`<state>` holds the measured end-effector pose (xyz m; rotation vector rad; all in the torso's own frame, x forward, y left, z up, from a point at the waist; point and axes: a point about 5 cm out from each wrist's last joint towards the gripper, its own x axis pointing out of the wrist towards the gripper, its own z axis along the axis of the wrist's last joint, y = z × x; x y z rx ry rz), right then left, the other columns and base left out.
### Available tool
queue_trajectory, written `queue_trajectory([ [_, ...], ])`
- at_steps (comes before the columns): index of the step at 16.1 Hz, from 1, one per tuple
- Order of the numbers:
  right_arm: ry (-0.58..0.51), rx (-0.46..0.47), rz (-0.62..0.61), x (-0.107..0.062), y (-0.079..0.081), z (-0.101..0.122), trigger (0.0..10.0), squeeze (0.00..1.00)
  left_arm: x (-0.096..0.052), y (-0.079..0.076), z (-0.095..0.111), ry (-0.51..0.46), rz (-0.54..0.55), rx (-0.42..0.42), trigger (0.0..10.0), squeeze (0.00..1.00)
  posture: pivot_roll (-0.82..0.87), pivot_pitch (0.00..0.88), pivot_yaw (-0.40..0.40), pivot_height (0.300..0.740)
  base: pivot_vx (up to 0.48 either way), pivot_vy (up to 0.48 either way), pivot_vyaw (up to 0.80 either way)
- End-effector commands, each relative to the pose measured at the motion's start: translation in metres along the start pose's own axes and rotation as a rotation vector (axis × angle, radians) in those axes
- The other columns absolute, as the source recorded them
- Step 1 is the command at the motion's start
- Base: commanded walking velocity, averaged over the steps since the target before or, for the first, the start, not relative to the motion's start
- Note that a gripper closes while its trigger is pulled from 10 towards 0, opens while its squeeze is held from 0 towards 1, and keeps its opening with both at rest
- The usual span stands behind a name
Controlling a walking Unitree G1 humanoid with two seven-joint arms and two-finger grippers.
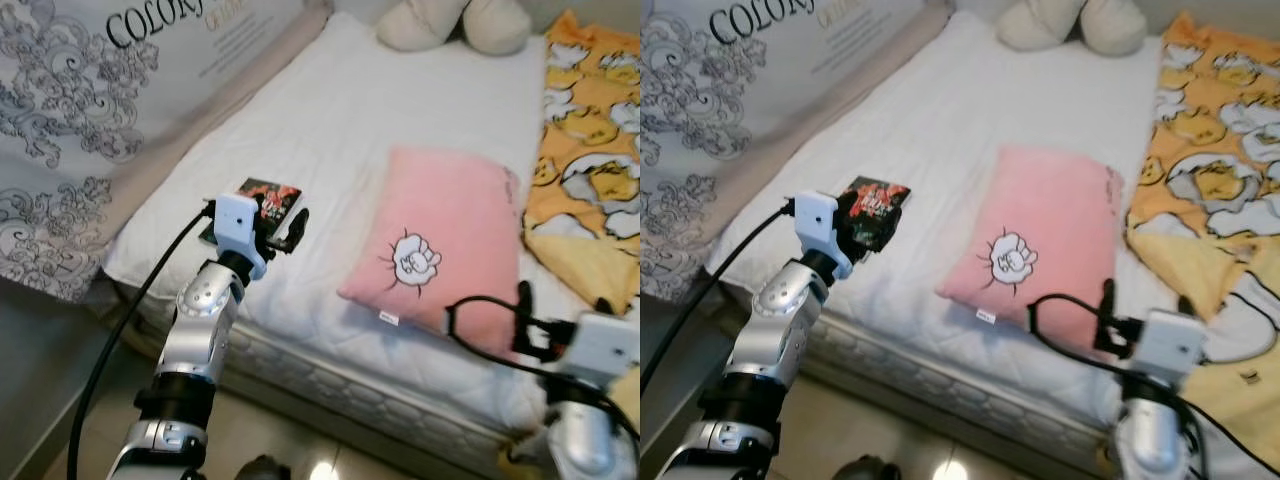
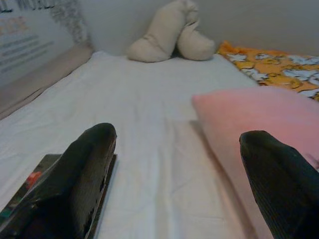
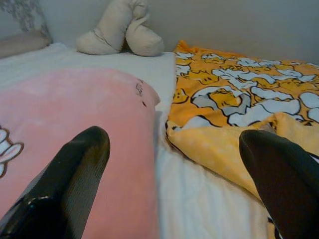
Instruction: Clean up the room
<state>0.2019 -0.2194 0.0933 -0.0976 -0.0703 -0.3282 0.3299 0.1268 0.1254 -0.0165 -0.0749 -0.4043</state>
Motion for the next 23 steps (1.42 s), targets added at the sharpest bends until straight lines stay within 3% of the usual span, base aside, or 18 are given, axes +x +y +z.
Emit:
queue_trajectory([
  [1, 0.012, -0.024, -0.008, 0.004, 0.001, -0.002, 10.0, 0.00, 0.005, -0.008, 0.004, -0.008, -0.026, 0.019, 10.0, 0.00, -0.03, 0.000, 0.049, 0.740, 0.000, -0.439, 0.00],
  [6, 0.016, -0.023, 0.058, 0.031, 0.014, -0.006, 10.0, 0.00, 0.014, -0.002, -0.005, 0.082, 0.031, 0.014, 10.0, 0.00, -0.05, 0.000, 0.068, 0.740, 0.061, -0.229, -0.45],
  [12, 0.014, -0.001, 0.124, 0.032, 0.028, -0.006, 10.0, 0.00, 0.015, -0.001, -0.011, 0.116, 0.065, 0.035, 10.0, 0.00, -0.06, 0.000, 0.070, 0.740, 0.000, 0.000, 0.00],
  [15, -0.016, -0.018, 0.261, 0.020, 0.038, 0.001, 10.0, 0.00, -0.010, 0.015, -0.016, 0.084, 0.255, -0.068, 10.0, 0.00, -0.06, 0.000, 0.062, 0.740, 0.000, 0.000, 0.00],
  [16, -0.011, -0.011, 0.248, 0.002, 0.031, 0.004, 10.0, 0.00, -0.036, 0.013, -0.019, 0.081, 0.301, -0.078, 10.0, 0.00, -0.05, 0.000, 0.043, 0.740, 0.000, 0.000, 0.00],
  [18, 0.008, -0.004, 0.152, -0.015, 0.014, 0.004, 10.0, 0.00, -0.052, 0.004, -0.014, 0.061, 0.250, -0.049, 10.0, 0.00, -0.03, 0.000, 0.025, 0.740, 0.000, 0.000, 0.00],
  [19, 0.028, -0.025, 0.107, -0.037, 0.000, 0.003, 10.0, 0.00, -0.066, -0.008, -0.007, 0.045, 0.133, 0.000, 10.0, 0.00, -0.03, 0.000, 0.012, 0.740, 0.000, 0.000, 0.00],
  [20, 0.045, -0.051, 0.089, -0.048, -0.007, 0.000, 10.0, 0.00, -0.074, -0.012, -0.007, 0.059, 0.079, 0.011, 10.0, 0.00, -0.01, 0.000, 0.002, 0.740, 0.480, 0.000, 0.00],
  [23, 0.048, -0.044, 0.095, -0.034, -0.002, -0.003, 10.0, 0.00, -0.061, -0.007, -0.005, 0.058, 0.149, -0.014, 10.0, 0.00, -0.01, 0.000, -0.001, 0.740, 0.480, 0.000, 0.00],
])
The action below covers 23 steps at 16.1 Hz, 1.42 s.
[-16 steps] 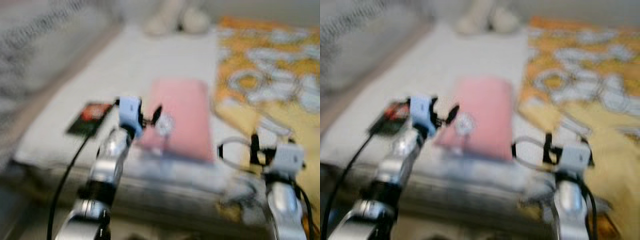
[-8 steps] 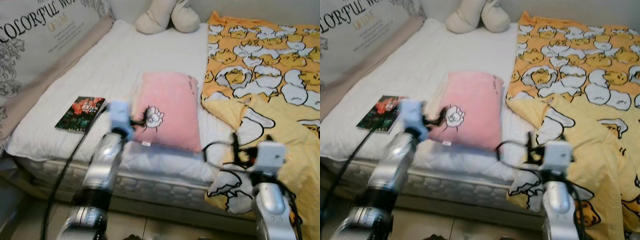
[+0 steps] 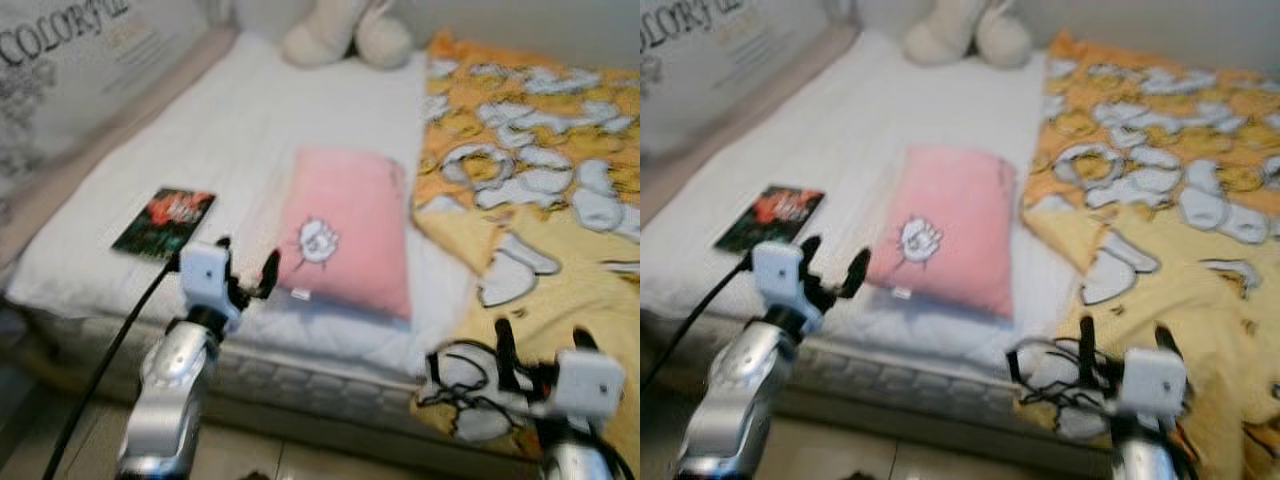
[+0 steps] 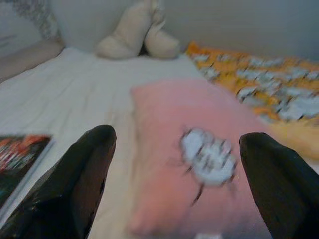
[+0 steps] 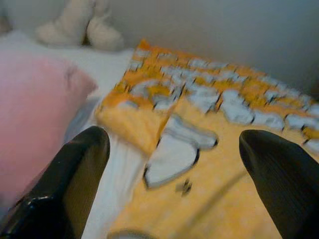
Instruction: Clean up the room
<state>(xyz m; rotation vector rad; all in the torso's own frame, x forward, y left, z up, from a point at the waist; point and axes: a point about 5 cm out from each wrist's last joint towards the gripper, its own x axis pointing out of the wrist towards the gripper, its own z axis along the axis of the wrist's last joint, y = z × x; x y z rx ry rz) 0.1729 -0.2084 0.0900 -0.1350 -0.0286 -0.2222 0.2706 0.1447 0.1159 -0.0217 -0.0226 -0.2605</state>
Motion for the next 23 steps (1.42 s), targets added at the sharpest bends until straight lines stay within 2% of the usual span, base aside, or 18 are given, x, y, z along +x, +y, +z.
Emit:
queue_trajectory([
  [1, 0.006, 0.010, -0.016, 0.009, 0.000, 0.000, 10.0, 0.00, 0.007, -0.002, 0.003, 0.004, -0.001, 0.017, 10.0, 0.00, 0.00, 0.000, 0.000, 0.740, 0.480, 0.000, 0.00],
  [4, 0.008, 0.023, -0.020, 0.021, 0.001, -0.001, 10.0, 0.00, 0.016, 0.000, 0.005, 0.016, -0.005, 0.034, 10.0, 0.00, -0.01, 0.000, 0.004, 0.740, 0.480, 0.000, 0.00],
  [6, 0.010, 0.029, -0.020, 0.023, 0.002, -0.002, 10.0, 0.00, 0.018, 0.002, 0.001, 0.049, 0.018, -0.037, 10.0, 0.00, -0.01, 0.000, 0.006, 0.740, 0.480, 0.000, 0.00],
  [8, 0.014, 0.057, -0.001, 0.033, 0.004, -0.002, 10.0, 0.00, 0.028, 0.005, 0.000, 0.069, 0.027, -0.045, 10.0, 0.00, -0.01, 0.000, 0.014, 0.740, 0.480, 0.000, 0.00],
  [9, 0.002, 0.087, 0.003, 0.044, 0.005, 0.002, 10.0, 0.00, 0.039, 0.012, 0.003, 0.077, 0.051, -0.048, 10.0, 0.00, -0.01, 0.000, 0.015, 0.740, 0.000, 0.000, 0.00],
  [10, -0.014, 0.131, 0.017, 0.063, 0.005, 0.010, 10.0, 0.00, 0.056, 0.020, 0.012, 0.084, 0.049, -0.050, 10.0, 0.00, -0.01, 0.000, 0.021, 0.740, 0.000, 0.000, 0.00],
  [11, -0.016, 0.204, 0.029, 0.092, 0.003, 0.020, 10.0, 0.00, 0.081, 0.034, 0.028, 0.093, 0.061, -0.035, 10.0, 0.00, 0.00, 0.000, 0.016, 0.740, 0.000, 0.000, 0.00],
  [12, 0.000, 0.263, 0.037, 0.108, 0.001, 0.023, 10.0, 0.00, 0.095, 0.038, 0.035, 0.130, 0.034, -0.034, 10.0, 0.00, 0.00, 0.000, 0.016, 0.740, 0.000, 0.000, 0.00],
  [13, 0.015, 0.306, 0.046, 0.124, -0.001, 0.025, 10.0, 0.00, 0.107, 0.040, 0.040, 0.167, 0.033, -0.084, 10.0, 0.00, -0.01, 0.000, 0.028, 0.740, 0.000, 0.000, 0.00],
  [15, 0.119, 0.422, 0.080, 0.144, 0.004, 0.012, 10.0, 0.00, 0.119, 0.033, 0.038, 0.270, -0.018, -0.078, 10.0, 0.00, -0.02, 0.000, 0.062, 0.740, 0.000, 0.000, 0.00],
  [16, 0.199, 0.526, 0.090, 0.152, 0.008, 0.001, 10.0, 0.00, 0.124, 0.025, 0.036, 0.314, -0.056, -0.145, 10.0, 0.00, -0.02, 0.000, 0.067, 0.740, 0.000, 0.000, 0.00],
  [17, 0.231, 0.570, 0.072, 0.157, 0.008, -0.004, 10.0, 0.00, 0.125, 0.020, 0.033, 0.355, -0.085, -0.192, 10.0, 0.00, -0.02, 0.007, 0.072, 0.740, 0.000, 0.000, 0.00],
  [20, 0.309, 0.706, 0.095, 0.162, 0.020, -0.017, 10.0, 0.00, 0.131, 0.004, 0.030, 0.389, -0.128, -0.287, 10.0, 0.00, -0.02, 0.094, 0.072, 0.740, 0.000, 0.000, 0.00],
  [21, 0.347, 0.761, 0.135, 0.162, 0.032, -0.024, 10.0, 0.00, 0.132, 0.000, 0.027, 0.393, -0.115, -0.268, 10.0, 0.00, -0.01, 0.131, 0.075, 0.740, 0.000, 0.000, 0.00],
  [23, 0.365, 0.805, 0.170, 0.163, 0.045, -0.026, 10.0, 0.00, 0.132, -0.004, 0.023, 0.408, -0.115, -0.265, 10.0, 0.00, 0.02, 0.169, 0.079, 0.740, 0.000, 0.000, 0.00],
])
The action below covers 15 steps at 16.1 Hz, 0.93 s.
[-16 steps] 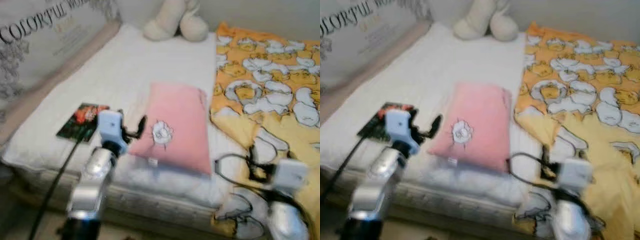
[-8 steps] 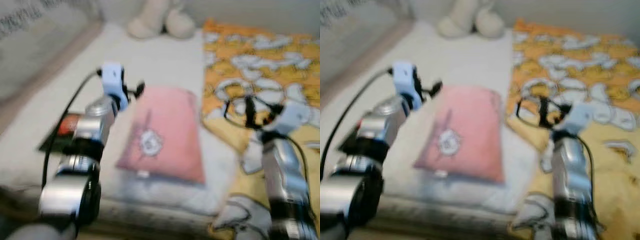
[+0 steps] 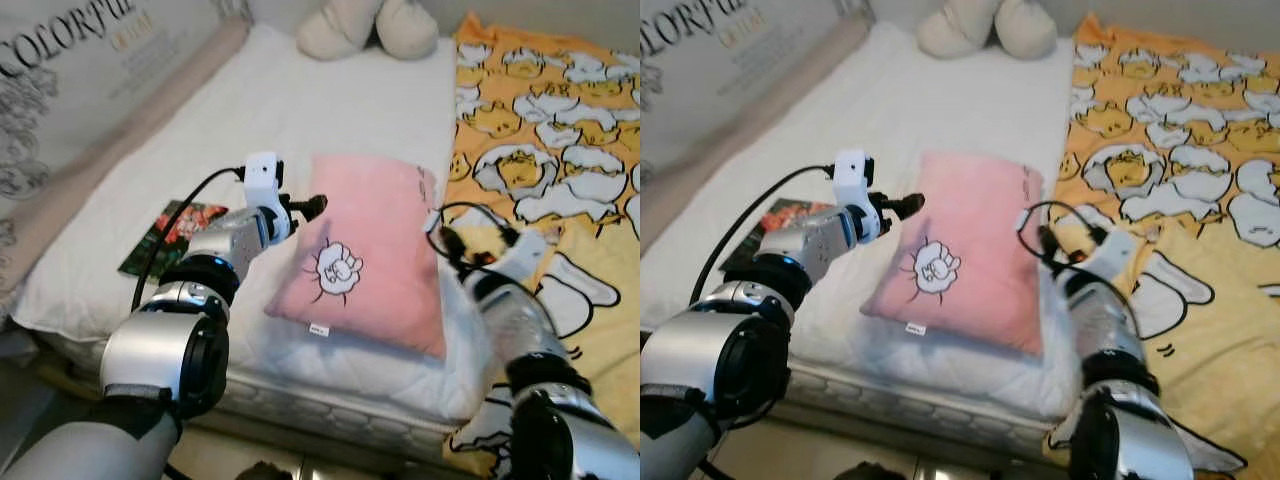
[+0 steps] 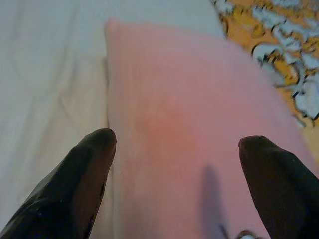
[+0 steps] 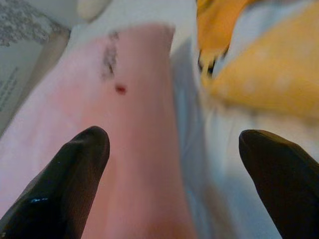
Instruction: Clean up the room
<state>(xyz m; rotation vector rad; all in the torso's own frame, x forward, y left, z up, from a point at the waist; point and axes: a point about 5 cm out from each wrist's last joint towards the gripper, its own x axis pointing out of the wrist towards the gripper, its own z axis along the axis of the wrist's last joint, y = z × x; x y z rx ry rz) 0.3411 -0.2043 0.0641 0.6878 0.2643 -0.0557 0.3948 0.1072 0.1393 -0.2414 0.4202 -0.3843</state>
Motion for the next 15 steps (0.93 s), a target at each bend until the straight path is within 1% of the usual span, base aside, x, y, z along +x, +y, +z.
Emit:
queue_trajectory([
  [1, 0.021, 0.030, 0.019, 0.003, 0.008, -0.009, 10.0, 0.00, 0.001, -0.001, -0.005, 0.031, 0.019, 0.037, 10.0, 0.00, 0.03, 0.184, 0.083, 0.740, 0.000, 0.000, 0.00],
  [2, 0.056, 0.046, 0.024, 0.006, 0.015, -0.020, 10.0, 0.00, 0.002, -0.001, -0.019, 0.081, 0.049, 0.075, 10.0, 0.00, 0.05, 0.199, 0.086, 0.740, 0.000, 0.000, 0.00],
  [3, 0.080, 0.061, 0.026, 0.006, 0.020, -0.030, 10.0, 0.00, 0.002, 0.000, -0.032, 0.123, 0.069, 0.081, 10.0, 0.00, 0.06, 0.204, 0.088, 0.740, 0.000, 0.000, 0.00],
  [4, 0.077, 0.066, 0.030, 0.007, 0.024, -0.035, 10.0, 0.00, 0.002, -0.001, -0.043, 0.154, 0.069, 0.073, 10.0, 0.00, 0.08, 0.202, 0.086, 0.740, 0.000, 0.000, 0.00],
  [5, 0.086, 0.075, 0.052, 0.007, 0.030, -0.041, 10.0, 0.00, 0.003, -0.005, -0.059, 0.186, 0.099, 0.035, 10.0, 0.00, 0.10, 0.209, 0.074, 0.740, 0.000, 0.000, 0.00],
  [6, 0.107, 0.076, 0.060, 0.007, 0.035, -0.048, 10.0, 0.00, 0.005, -0.013, -0.071, 0.214, 0.086, 0.029, 10.0, 0.00, 0.09, 0.212, 0.077, 0.740, 0.000, 0.000, 0.00],
  [7, 0.120, 0.057, 0.067, 0.008, 0.038, -0.052, 0.0, 0.00, 0.007, -0.021, -0.073, 0.209, 0.043, 0.020, 0.0, 0.00, 0.08, 0.215, 0.075, 0.740, 0.000, 0.000, 0.00],
  [8, 0.127, 0.042, 0.068, 0.008, 0.039, -0.054, 0.0, 0.00, 0.008, -0.027, -0.072, 0.197, 0.005, 0.019, 0.0, 0.00, 0.08, 0.217, 0.070, 0.740, 0.000, 0.000, 0.00],
  [10, 0.136, 0.033, 0.052, 0.005, 0.034, -0.057, 0.0, 0.00, 0.009, -0.029, -0.069, 0.170, -0.024, 0.027, 0.0, 0.00, 0.08, 0.217, 0.063, 0.740, 0.000, 0.000, 0.00],
  [11, 0.140, 0.026, 0.052, 0.004, 0.032, -0.059, 0.0, 0.00, 0.009, -0.029, -0.067, 0.153, -0.030, 0.026, 0.0, 0.00, 0.07, 0.219, 0.063, 0.740, 0.000, 0.000, 0.00],
  [13, 0.151, 0.008, 0.061, 0.002, 0.029, -0.061, 0.0, 0.00, 0.008, -0.024, -0.063, 0.110, -0.029, -0.021, 0.0, 0.00, 0.06, 0.216, 0.055, 0.740, 0.000, 0.000, 0.00],
  [14, 0.160, 0.004, 0.052, 0.000, 0.024, -0.064, 0.0, 0.00, 0.006, -0.020, -0.064, 0.098, -0.036, -0.021, 0.0, 0.00, 0.06, 0.214, 0.044, 0.740, 0.000, 0.000, 0.00],
  [15, 0.162, 0.005, 0.049, -0.001, 0.022, -0.065, 0.0, 0.00, 0.005, -0.018, -0.068, 0.107, -0.035, -0.012, 0.0, 0.00, 0.06, 0.215, 0.040, 0.740, 0.000, 0.000, 0.00],
])
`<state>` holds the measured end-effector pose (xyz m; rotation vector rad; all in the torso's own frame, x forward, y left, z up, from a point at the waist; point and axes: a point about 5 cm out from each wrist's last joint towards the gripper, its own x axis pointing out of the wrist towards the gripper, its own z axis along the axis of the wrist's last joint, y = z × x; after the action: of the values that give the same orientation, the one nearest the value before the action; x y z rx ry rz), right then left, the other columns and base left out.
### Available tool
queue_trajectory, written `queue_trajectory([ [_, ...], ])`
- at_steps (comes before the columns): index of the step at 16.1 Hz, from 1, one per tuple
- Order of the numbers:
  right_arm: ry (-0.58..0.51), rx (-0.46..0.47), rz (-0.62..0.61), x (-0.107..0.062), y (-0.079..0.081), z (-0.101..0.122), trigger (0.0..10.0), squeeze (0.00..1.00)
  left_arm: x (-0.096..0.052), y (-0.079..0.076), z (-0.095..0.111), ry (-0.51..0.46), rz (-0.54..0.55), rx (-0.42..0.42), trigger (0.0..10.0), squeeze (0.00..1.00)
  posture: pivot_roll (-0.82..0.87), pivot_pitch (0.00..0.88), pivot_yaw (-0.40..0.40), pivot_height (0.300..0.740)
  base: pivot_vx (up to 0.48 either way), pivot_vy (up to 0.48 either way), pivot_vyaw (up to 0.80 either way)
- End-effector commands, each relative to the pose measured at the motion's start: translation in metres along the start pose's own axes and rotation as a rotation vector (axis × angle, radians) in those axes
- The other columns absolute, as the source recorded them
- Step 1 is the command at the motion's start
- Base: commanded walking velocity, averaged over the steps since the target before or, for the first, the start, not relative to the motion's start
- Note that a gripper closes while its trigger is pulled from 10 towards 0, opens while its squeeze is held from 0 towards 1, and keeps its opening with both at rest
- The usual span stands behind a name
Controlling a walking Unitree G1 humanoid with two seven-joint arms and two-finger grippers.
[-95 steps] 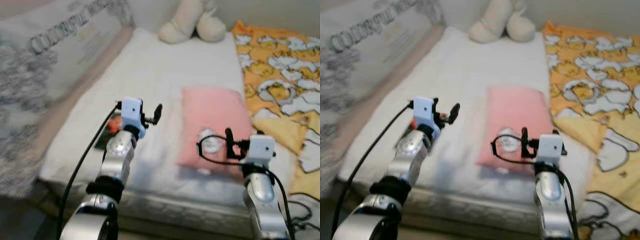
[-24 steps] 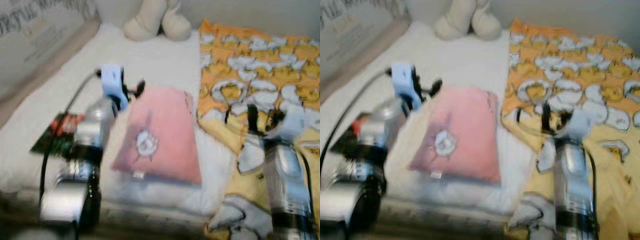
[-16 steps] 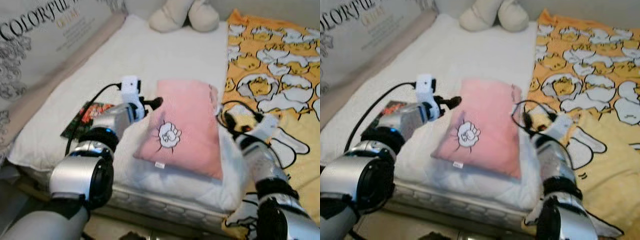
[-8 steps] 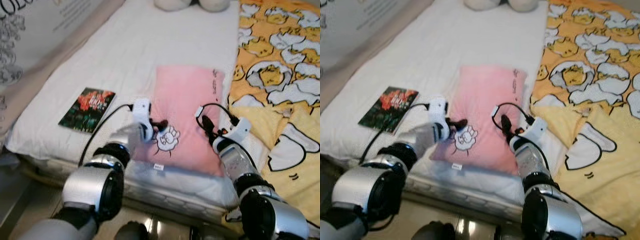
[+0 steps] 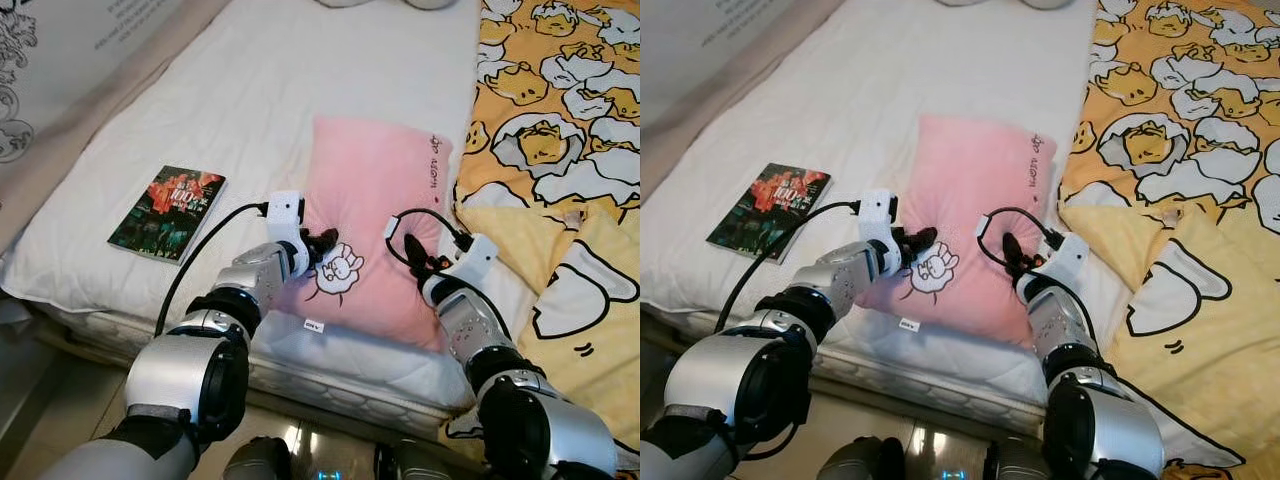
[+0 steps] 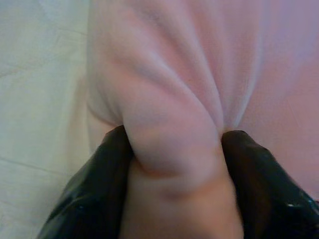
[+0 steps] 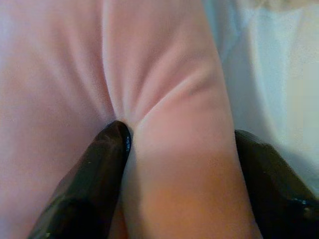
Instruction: Clean up the room
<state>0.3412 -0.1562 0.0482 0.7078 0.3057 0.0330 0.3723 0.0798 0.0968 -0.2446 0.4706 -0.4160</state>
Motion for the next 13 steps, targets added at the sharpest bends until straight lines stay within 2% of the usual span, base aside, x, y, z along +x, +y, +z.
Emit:
queue_trajectory([
  [1, 0.099, -0.007, -0.022, -0.007, -0.006, -0.025, 0.0, 0.00, -0.002, 0.004, -0.022, 0.073, 0.011, 0.019, 0.0, 0.00, 0.06, 0.214, 0.040, 0.740, 0.000, 0.000, 0.00],
  [3, 0.102, -0.030, -0.026, -0.008, -0.009, -0.026, 0.0, 0.00, -0.002, 0.000, -0.030, 0.113, -0.026, 0.089, 0.0, 0.00, 0.06, 0.214, 0.042, 0.740, 0.000, 0.000, 0.00],
  [6, 0.098, -0.034, -0.039, -0.008, -0.010, -0.025, 0.0, 0.00, 0.000, -0.006, -0.033, 0.114, -0.040, 0.076, 0.0, 0.00, 0.06, 0.202, 0.047, 0.740, 0.000, 0.000, 0.00],
  [9, 0.118, -0.042, -0.100, -0.011, -0.018, -0.029, 0.0, 0.00, 0.002, -0.013, -0.037, 0.092, -0.059, 0.025, 0.0, 0.00, 0.06, 0.158, 0.057, 0.740, 0.000, 0.000, 0.00],
  [11, 0.109, -0.064, -0.118, -0.013, -0.021, -0.029, 0.0, 0.00, 0.003, -0.015, -0.030, 0.052, -0.057, 0.060, 0.0, 0.00, 0.04, 0.109, 0.060, 0.740, 0.000, 0.000, 0.00],
  [13, 0.035, -0.123, -0.098, -0.006, -0.016, -0.006, 0.0, 0.00, 0.005, -0.021, -0.003, -0.039, -0.100, 0.129, 0.0, 0.00, 0.01, 0.040, 0.061, 0.740, 0.000, 0.000, 0.00],
])
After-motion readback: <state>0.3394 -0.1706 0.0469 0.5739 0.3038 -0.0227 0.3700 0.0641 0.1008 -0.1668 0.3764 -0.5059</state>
